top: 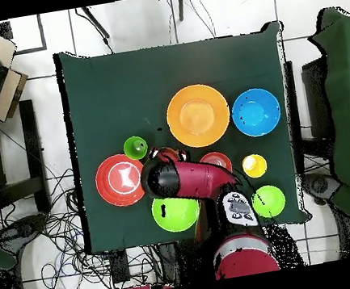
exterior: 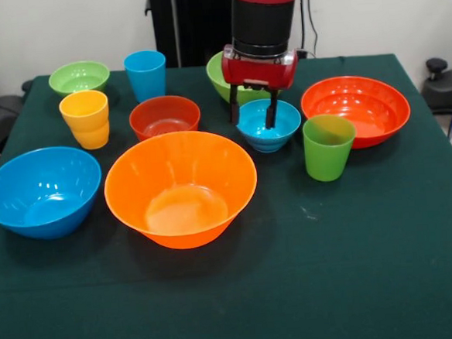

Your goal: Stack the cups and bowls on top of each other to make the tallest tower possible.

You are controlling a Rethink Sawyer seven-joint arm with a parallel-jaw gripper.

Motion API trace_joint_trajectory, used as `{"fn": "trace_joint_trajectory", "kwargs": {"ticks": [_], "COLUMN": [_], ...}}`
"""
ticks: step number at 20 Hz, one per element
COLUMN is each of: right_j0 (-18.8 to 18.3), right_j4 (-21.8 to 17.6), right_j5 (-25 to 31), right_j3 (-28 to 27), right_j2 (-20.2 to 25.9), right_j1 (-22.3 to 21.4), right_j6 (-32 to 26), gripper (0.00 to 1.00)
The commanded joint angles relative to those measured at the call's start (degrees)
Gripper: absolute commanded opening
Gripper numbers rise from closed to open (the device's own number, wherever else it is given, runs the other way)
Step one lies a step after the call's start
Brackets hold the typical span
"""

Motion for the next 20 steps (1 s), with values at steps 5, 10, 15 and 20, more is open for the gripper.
{"fn": "trace_joint_trajectory", "kwargs": {"ticks": [5, 10, 15, 20], "right_j0": [2.13, 2.09, 1.87, 1.72], "right_j4": [-0.36, -0.53, -0.17, -0.02], "right_j5": [-3.09, -4.68, -4.06, -3.80], "right_j3": [1.52, 2.02, 2.14, 1.64], "right_j2": [1.87, 2.25, 2.20, 2.30], "right_j1": [1.25, 2.12, 2.25, 2.79], "right_j6": [10.21, 10.59, 10.30, 9.99], "gripper": [1.00, 1.00, 1.00, 1.00]}}
